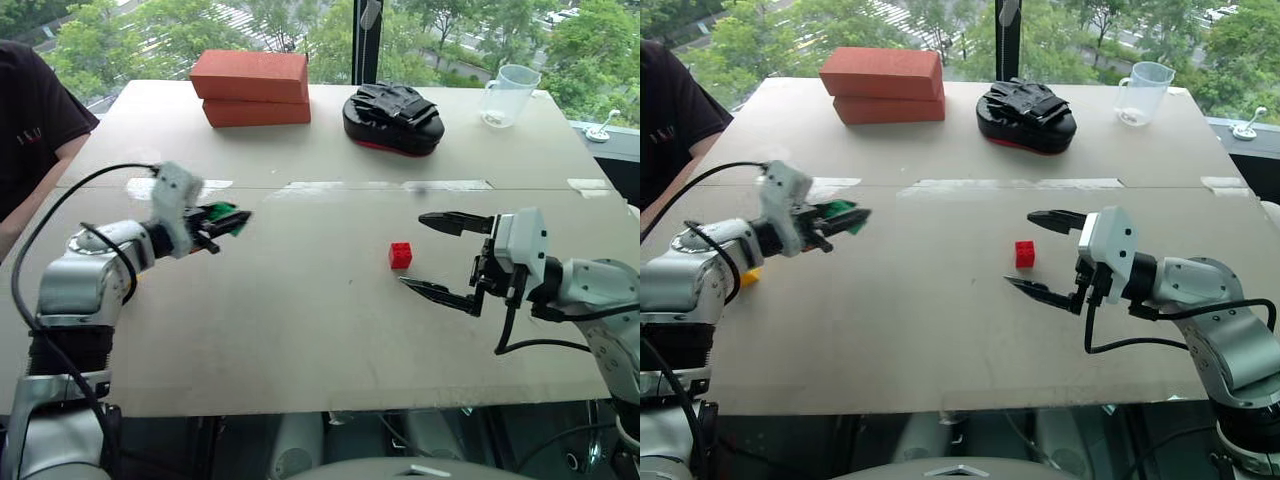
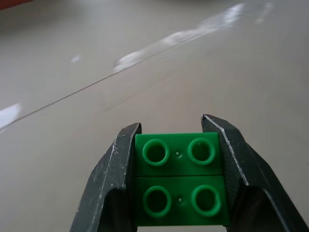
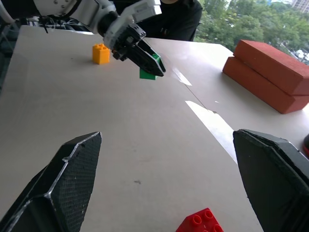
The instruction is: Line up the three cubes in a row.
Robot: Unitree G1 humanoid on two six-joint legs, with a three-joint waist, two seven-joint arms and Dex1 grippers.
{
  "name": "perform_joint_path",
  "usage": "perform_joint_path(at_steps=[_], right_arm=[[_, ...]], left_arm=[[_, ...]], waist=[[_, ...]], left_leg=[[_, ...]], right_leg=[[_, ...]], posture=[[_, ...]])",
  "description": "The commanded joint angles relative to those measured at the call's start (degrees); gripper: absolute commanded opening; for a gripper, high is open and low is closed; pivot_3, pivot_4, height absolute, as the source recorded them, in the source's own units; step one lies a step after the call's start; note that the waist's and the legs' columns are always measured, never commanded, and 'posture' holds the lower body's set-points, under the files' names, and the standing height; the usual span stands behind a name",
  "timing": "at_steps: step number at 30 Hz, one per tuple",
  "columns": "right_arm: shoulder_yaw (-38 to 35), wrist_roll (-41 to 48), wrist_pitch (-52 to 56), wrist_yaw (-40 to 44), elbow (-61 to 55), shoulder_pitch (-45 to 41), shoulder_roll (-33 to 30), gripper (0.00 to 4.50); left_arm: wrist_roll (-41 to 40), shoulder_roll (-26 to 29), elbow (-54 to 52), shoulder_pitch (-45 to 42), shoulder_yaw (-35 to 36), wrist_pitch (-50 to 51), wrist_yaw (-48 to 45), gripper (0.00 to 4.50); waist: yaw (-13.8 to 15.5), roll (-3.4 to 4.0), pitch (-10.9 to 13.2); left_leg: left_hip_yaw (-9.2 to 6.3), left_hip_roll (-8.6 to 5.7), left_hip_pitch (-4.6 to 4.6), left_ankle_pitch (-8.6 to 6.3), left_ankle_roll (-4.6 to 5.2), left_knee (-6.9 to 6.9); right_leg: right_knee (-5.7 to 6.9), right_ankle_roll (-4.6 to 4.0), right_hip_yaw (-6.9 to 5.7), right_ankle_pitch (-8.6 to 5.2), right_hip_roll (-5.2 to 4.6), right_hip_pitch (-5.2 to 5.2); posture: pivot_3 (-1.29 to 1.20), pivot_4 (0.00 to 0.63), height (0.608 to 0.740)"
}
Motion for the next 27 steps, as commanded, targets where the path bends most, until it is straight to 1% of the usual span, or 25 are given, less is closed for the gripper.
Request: perform_joint_path(at_steps=[1,3,5,10,15,27], right_arm=[[-5.4,3.5,1.4,0.3,-2.1,4.3,-2.5,4.50],[-7.8,4.6,2.2,1.7,-2.5,8.0,-4.8,4.50],[-9.4,4.9,2.0,2.3,-2.9,10.8,-6.3,4.50],[-15.7,6.5,1.7,4.6,-3.7,18.8,-8.8,4.50],[-18.8,6.8,1.3,4.5,-4.0,22.0,-9.2,4.50],[-19.7,7.8,1.8,1.0,-7.8,24.8,-8.4,4.50]], left_arm=[[2.0,-0.7,1.1,-6.7,-8.0,-6.1,-14.7,1.33],[6.1,-3.3,5.8,-11.2,-13.0,-11.2,-18.8,1.33],[8.4,-5.6,9.6,-14.1,-15.8,-14.3,-21.8,1.33],[16.9,-13.0,21.4,-20.7,-22.5,-21.8,-23.3,1.33],[21.0,-17.8,29.7,-24.4,-24.3,-26.2,-24.7,1.33],[27.1,-22.5,38.8,-29.1,-24.8,-30.0,-25.4,1.33]], waist=[[0.3,0.01,0.0],[0.4,0.01,0.0],[0.1,0.02,0.0],[-0.1,0.02,0.0],[-0.2,0.00,0.0],[-0.1,0.00,0.0]], left_leg=[[-0.01,-0.05,-0.01,0.00,0.00,0.00],[-0.06,-0.08,-0.05,0.00,0.01,0.05],[-0.07,-0.08,-0.05,0.01,0.02,0.09],[-0.11,-0.04,-0.04,0.01,0.03,0.13],[-0.15,-0.03,-0.07,0.00,0.03,0.16],[-0.28,-0.06,-0.17,0.00,0.03,0.22]], right_leg=[[0.00,0.00,-0.02,0.00,0.02,0.00],[0.00,0.00,-0.05,-0.01,0.09,0.00],[0.01,0.01,0.00,-0.01,0.17,0.02],[0.05,0.05,0.07,-0.01,0.30,0.03],[0.03,0.28,0.07,0.10,0.34,0.02],[0.03,0.31,-0.02,0.09,0.32,0.03]], posture=[[0.00,0.150,0.740],[0.00,0.150,0.740],[0.00,0.150,0.740],[0.00,0.150,0.740],[0.00,0.150,0.740],[0.00,0.150,0.740]])
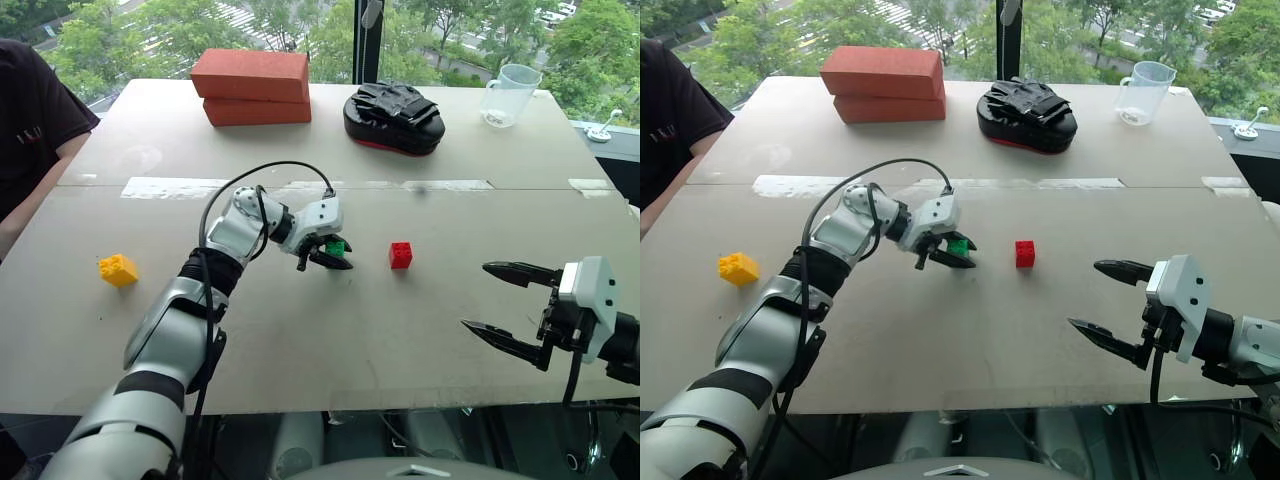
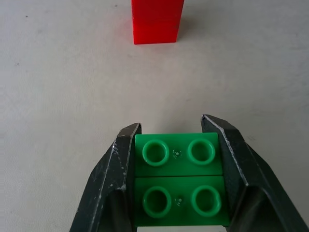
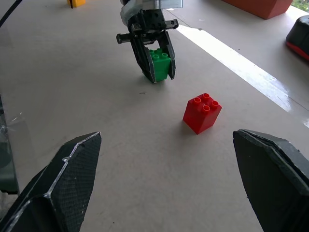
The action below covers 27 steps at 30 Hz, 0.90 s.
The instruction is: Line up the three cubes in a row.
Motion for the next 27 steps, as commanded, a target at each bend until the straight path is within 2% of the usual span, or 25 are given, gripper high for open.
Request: perform_joint_path(at_steps=[1,10,11,14,15,16,21,24,27], right_arm=[[-2.1,0.8,-0.5,-1.4,-2.5,0.7,0.1,4.50],[-1.8,1.3,-0.5,-2.5,-3.0,1.4,-0.1,4.50],[-1.8,1.4,-0.5,-2.5,-3.0,1.4,-0.2,4.50],[-2.0,1.6,-0.5,-2.3,-2.8,1.5,-0.4,4.50],[-2.0,1.6,-0.5,-2.3,-2.8,1.5,-0.5,4.50],[-1.9,1.5,-0.6,-2.2,-2.7,1.4,-0.5,4.50],[-0.5,1.8,-0.8,-1.9,-2.5,0.3,-0.5,4.50],[1.4,3.2,-1.1,-1.0,-1.7,-2.5,-0.3,4.50],[4.2,4.6,-1.1,-0.5,-0.9,-6.6,0.4,4.50]], left_arm=[[1.3,-0.8,0.7,-1.6,0.4,-1.5,-0.6,1.33],[2.5,-1.9,0.8,-1.7,0.8,-1.1,-1.3,1.33],[2.3,-1.8,0.6,-1.6,0.9,-0.9,-1.8,2.42],[1.8,-1.8,-0.3,-1.1,1.8,-0.7,-0.9,3.59],[1.9,-1.6,-0.6,-0.9,2.0,-0.9,-0.5,4.18],[1.8,-1.3,-1.2,-0.5,2.3,-0.4,0.1,4.47],[-4.1,2.6,-12.1,3.1,8.1,7.3,-0.9,4.47],[-13.9,7.5,-23.8,7.3,19.4,22.3,2.7,4.47],[-19.4,11.6,-32.0,12.7,28.8,33.9,9.7,4.47]], waist=[[0.0,0.00,0.0],[0.0,0.00,0.0],[0.0,0.00,0.0],[0.0,0.00,0.0],[0.0,0.00,0.0],[0.0,0.00,0.0],[-0.4,0.01,0.0],[-0.8,0.01,0.0],[-1.8,0.02,0.0]], left_leg=[[0.00,0.00,0.00,0.00,0.00,0.00],[-0.05,0.00,0.00,0.00,0.00,0.03],[-0.06,0.00,0.00,0.00,0.00,0.03],[-0.07,0.00,-0.01,0.00,0.00,0.03],[-0.08,0.00,-0.01,0.00,0.00,0.03],[-0.09,0.00,-0.02,0.00,0.00,0.03],[-0.28,0.03,-0.02,0.00,0.00,0.03],[-0.43,0.07,-0.01,0.00,-0.01,0.03],[-0.45,0.11,0.05,0.01,-0.01,0.03]], right_leg=[[0.00,0.00,0.00,0.00,0.00,0.00],[0.02,-0.01,-0.03,0.01,0.00,0.01],[0.03,-0.01,-0.03,0.01,0.00,0.01],[0.03,-0.02,-0.05,0.02,0.01,0.01],[0.03,-0.02,-0.05,0.02,0.01,0.01],[0.02,-0.02,-0.06,0.02,0.01,0.01],[0.05,-0.03,-0.06,0.02,0.03,0.01],[0.08,-0.03,-0.09,0.02,0.04,0.00],[0.13,-0.02,-0.06,0.02,0.05,0.01]], posture=[[0.00,0.150,0.740],[0.00,0.150,0.740],[0.00,0.150,0.740],[0.00,0.150,0.740],[0.00,0.150,0.740],[0.00,0.150,0.740],[0.00,0.150,0.740],[0.00,0.150,0.740],[0.00,0.150,0.740]])
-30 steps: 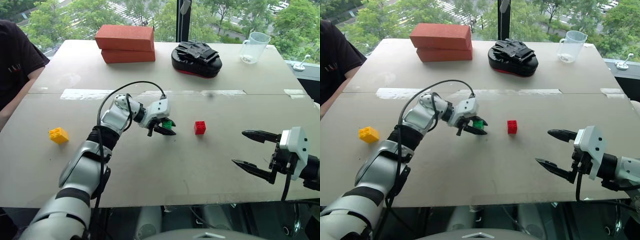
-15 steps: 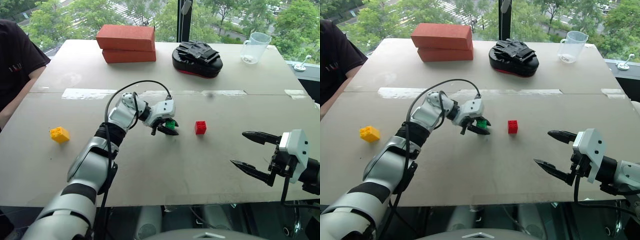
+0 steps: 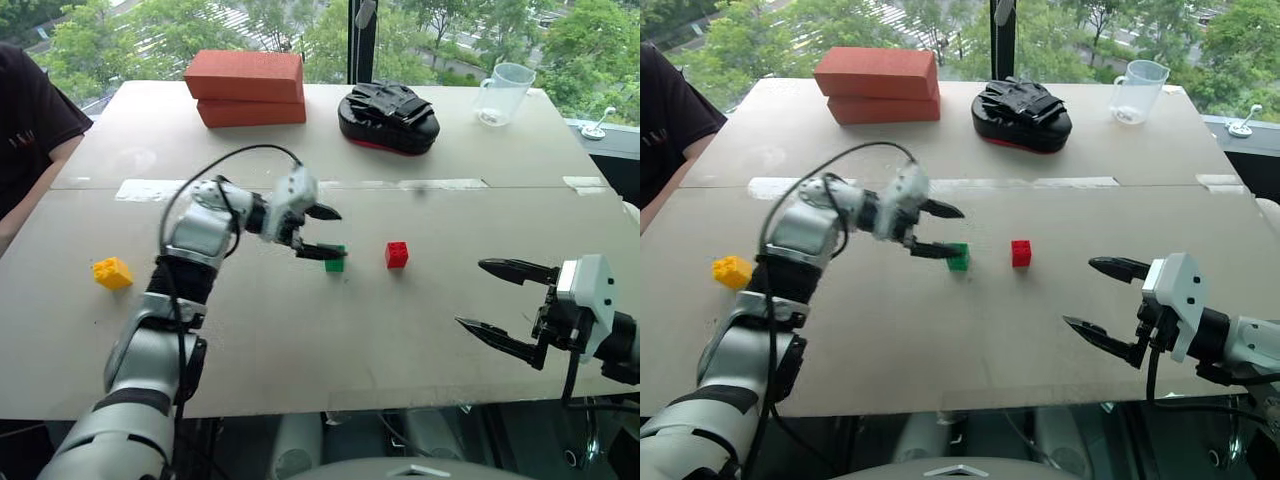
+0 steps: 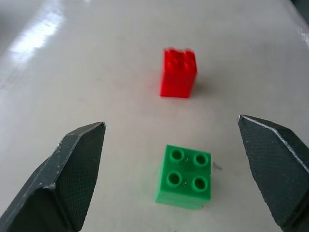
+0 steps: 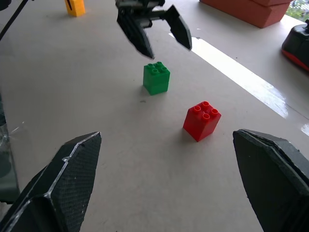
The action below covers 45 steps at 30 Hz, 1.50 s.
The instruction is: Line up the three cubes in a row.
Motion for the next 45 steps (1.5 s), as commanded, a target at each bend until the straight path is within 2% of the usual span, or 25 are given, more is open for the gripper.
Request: perform_joint_path(at_steps=[1,6,11,15,20,28,30,32,34,36,39,43,44,45], right_arm=[[2.7,2.6,-0.8,0.3,0.4,-4.4,1.1,4.50],[12.0,2.8,-0.7,1.3,3.9,-14.5,4.7,4.50],[17.3,1.7,-1.8,5.2,9.4,-20.7,6.3,4.50],[20.0,0.2,-2.9,8.7,15.0,-25.6,6.9,4.50],[20.4,0.3,-2.3,10.2,16.2,-28.2,6.6,4.50],[19.4,0.6,-1.2,10.1,14.2,-27.4,5.0,4.50],[18.9,0.9,-0.9,9.7,13.7,-27.0,4.6,4.50],[18.4,1.1,-0.8,9.6,13.3,-26.5,4.2,4.50],[18.2,1.1,-0.8,9.3,13.0,-25.9,4.0,4.50],[17.7,1.1,-1.0,9.1,12.6,-24.8,3.7,4.50],[16.4,1.2,-1.2,8.5,11.7,-22.9,3.4,4.50],[15.0,0.8,-1.6,7.2,10.2,-20.1,3.2,4.50],[14.4,0.8,-1.7,6.6,9.5,-19.1,3.2,4.50],[13.3,0.9,-1.4,5.6,8.3,-17.5,3.1,4.50]], left_arm=[[-5.9,3.9,-8.8,4.7,12.5,12.3,9.9,4.47],[-0.1,6.3,-13.7,17.7,34.1,18.9,36.7,4.47],[2.1,3.1,-25.6,28.1,45.3,25.3,51.4,4.47],[0.7,-1.8,-33.0,33.0,47.1,29.9,56.2,4.47],[-0.3,-4.7,-33.2,33.9,46.3,30.8,59.2,4.47],[-0.3,-4.7,-24.8,34.0,42.4,25.5,60.3,4.47],[-0.1,-4.4,-23.4,34.5,41.4,23.9,60.5,3.97],[-0.3,-4.4,-22.5,34.5,41.2,22.5,60.9,3.21],[-0.4,-3.8,-21.3,34.7,40.7,20.4,60.2,2.06],[-2.5,-3.1,-21.1,34.6,40.6,18.1,57.1,1.29],[-7.6,-1.6,-23.1,34.1,38.9,15.8,48.9,1.29],[-11.8,1.7,-25.3,32.8,30.6,14.2,37.3,1.29],[-9.4,2.7,-24.7,32.4,26.5,9.4,34.7,1.29],[-8.8,5.5,-22.9,30.7,20.1,6.0,25.1,1.29]], waist=[[-0.2,0.01,0.0],[-0.5,-0.05,0.0],[1.0,-0.33,-0.1],[2.0,-0.35,-0.1],[1.7,-0.38,-0.1],[1.5,-0.36,-0.1],[1.6,-0.37,-0.1],[1.6,-0.37,-0.1],[1.6,-0.37,-0.1],[1.7,-0.38,-0.1],[1.8,-0.37,-0.1],[1.9,-0.36,-0.1],[1.8,-0.32,-0.1],[1.8,-0.32,-0.1]], left_leg=[[-0.02,0.00,0.09,0.00,0.00,-0.01],[-0.02,0.01,0.26,0.00,0.00,-0.04],[-0.03,0.05,0.16,0.00,-0.01,-0.02],[0.05,-0.06,0.17,0.01,0.01,0.02],[-0.08,-0.02,0.23,0.02,-0.01,0.03],[0.03,0.00,0.23,0.01,-0.02,-0.04],[0.03,0.00,0.22,0.01,-0.01,-0.03],[0.05,0.02,0.22,0.01,-0.01,-0.03],[0.03,0.03,0.22,0.01,-0.01,-0.03],[0.02,0.03,0.22,0.01,-0.01,-0.03],[0.02,0.04,0.20,0.01,-0.02,-0.03],[0.03,0.00,0.17,0.00,-0.02,-0.03],[0.03,0.00,0.17,0.00,-0.02,-0.03],[0.07,0.00,0.18,0.00,-0.02,-0.03]], right_leg=[[0.01,0.02,0.01,-0.02,0.01,0.08],[0.10,0.18,0.01,-0.11,0.00,0.15],[0.04,-0.01,-0.07,0.01,-0.23,0.14],[-0.03,-0.04,-0.06,0.01,-0.41,0.20],[0.13,-0.27,-0.19,-0.09,-0.31,0.22],[0.10,-0.26,-0.08,-0.09,-0.25,0.16],[0.09,-0.26,-0.07,-0.09,-0.27,0.16],[0.08,-0.27,-0.07,-0.09,-0.30,0.16],[0.09,-0.27,-0.08,-0.09,-0.31,0.15],[0.10,-0.28,-0.10,-0.09,-0.33,0.15],[0.08,-0.29,-0.12,-0.09,-0.38,0.15],[0.05,-0.29,-0.15,-0.10,-0.46,0.14],[0.05,-0.29,-0.15,-0.10,-0.46,0.14],[0.05,-0.29,-0.11,-0.10,-0.46,0.14]], posture=[[0.00,0.150,0.740],[0.00,0.150,0.740],[0.00,0.150,0.740],[0.00,0.150,0.740],[0.00,0.150,0.740],[0.00,0.150,0.740],[0.00,0.150,0.740],[0.00,0.150,0.740],[0.00,0.150,0.740],[0.00,0.150,0.740],[0.00,0.150,0.740],[0.00,0.150,0.740],[0.00,0.150,0.740],[0.00,0.150,0.740]])
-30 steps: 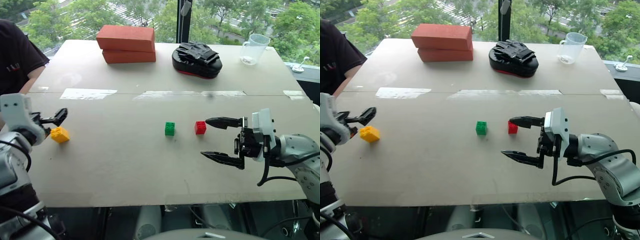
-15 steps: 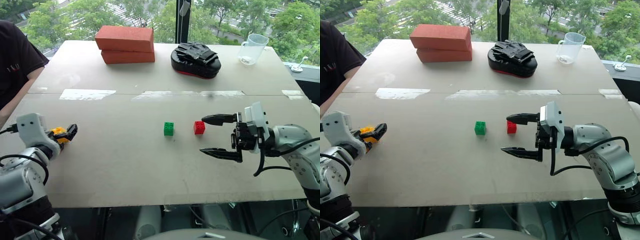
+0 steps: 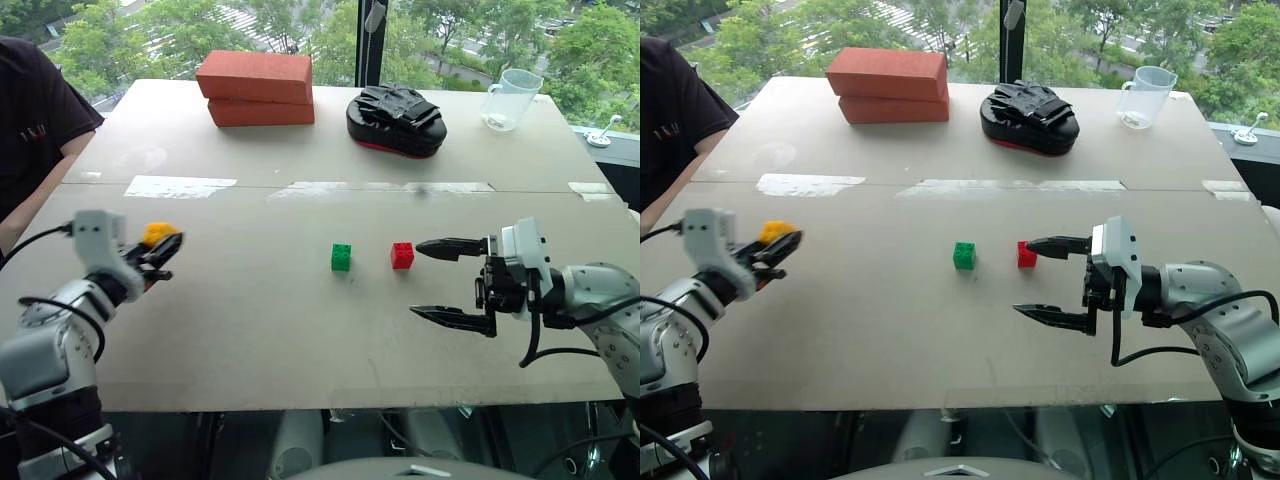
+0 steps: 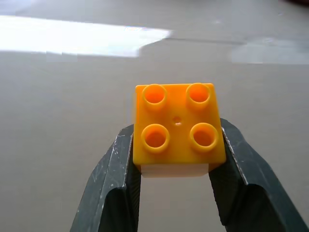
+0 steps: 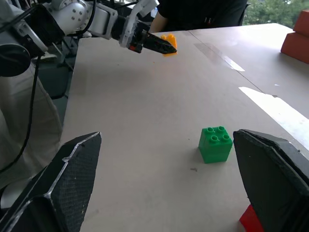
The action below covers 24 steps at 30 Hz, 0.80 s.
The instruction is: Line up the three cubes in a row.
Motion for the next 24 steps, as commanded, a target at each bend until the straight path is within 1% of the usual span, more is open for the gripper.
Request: perform_joint_path(at_steps=[1,2,4,7,10,13,15,21,24], right_arm=[[-5.1,0.9,-0.4,-2.9,-4.9,3.9,-0.7,4.50],[-6.1,1.2,-0.3,-3.6,-5.9,5.2,-0.9,4.50],[-8.1,1.2,-0.1,-4.4,-7.5,7.7,-1.6,4.50],[-11.0,1.9,0.3,-5.7,-10.0,11.3,-2.4,4.50],[-13.2,2.5,0.3,-6.7,-12.4,14.6,-2.7,4.50],[-14.9,2.5,0.4,-7.9,-14.6,17.6,-2.6,4.50],[-16.0,2.4,0.6,-8.8,-15.9,19.6,-2.5,4.50],[-17.8,3.6,1.0,-10.2,-17.6,21.9,-3.0,4.50],[-18.5,3.8,1.1,-10.1,-17.4,22.1,-3.6,4.50]], left_arm=[[1.2,6.6,2.0,-4.5,-15.8,-12.2,-23.0,1.29],[0.5,7.6,4.5,-6.8,-19.0,-16.1,-30.5,1.29],[5.8,9.5,14.0,-13.2,-26.4,-26.3,-39.3,1.29],[12.2,8.6,30.7,-25.1,-34.0,-36.1,-46.4,1.29],[15.9,6.6,43.9,-33.6,-37.7,-45.1,-51.4,1.29],[17.6,5.5,52.8,-39.1,-41.7,-51.5,-53.5,1.29],[18.4,4.4,57.4,-41.8,-44.1,-54.2,-53.6,1.29],[17.1,3.9,62.0,-43.6,-47.9,-58.7,-53.6,1.29],[18.6,3.3,64.9,-44.8,-48.3,-62.1,-53.6,1.29]], waist=[[0.1,0.00,0.0],[0.2,0.06,0.0],[0.1,0.14,0.0],[-0.1,0.15,0.0],[-0.3,0.14,0.0],[-0.1,0.14,0.0],[-0.1,0.14,0.0],[-0.2,0.12,0.0],[-0.1,0.11,0.0]], left_leg=[[0.01,-0.01,0.00,0.00,0.00,-0.01],[0.00,-0.02,0.00,0.00,0.00,-0.01],[0.03,-0.03,-0.03,0.00,0.00,-0.01],[0.09,-0.12,-0.01,0.00,0.01,0.00],[0.26,-0.10,-0.06,0.00,0.02,0.01],[0.31,-0.08,-0.08,0.00,0.02,0.00],[0.30,-0.08,-0.14,0.00,0.02,0.00],[0.28,-0.07,-0.20,-0.01,0.03,0.04],[0.23,-0.07,-0.20,0.00,0.03,0.08]], right_leg=[[0.00,0.00,0.01,0.00,0.01,0.00],[-0.03,-0.01,-0.03,-0.01,0.05,0.00],[-0.05,-0.02,-0.03,-0.01,0.05,-0.02],[-0.06,-0.02,0.04,0.00,0.22,-0.02],[-0.06,0.00,0.04,-0.01,0.38,-0.02],[-0.08,0.04,0.09,-0.01,0.42,-0.03],[-0.14,0.22,0.08,0.09,0.42,-0.03],[-0.17,0.27,0.05,0.11,0.39,-0.04],[-0.11,0.26,0.02,0.11,0.39,-0.04]], posture=[[0.00,0.150,0.740],[0.00,0.150,0.740],[0.00,0.150,0.740],[0.00,0.150,0.740],[0.00,0.150,0.740],[0.00,0.150,0.740],[0.00,0.150,0.740],[0.00,0.150,0.740],[0.00,0.150,0.740]])
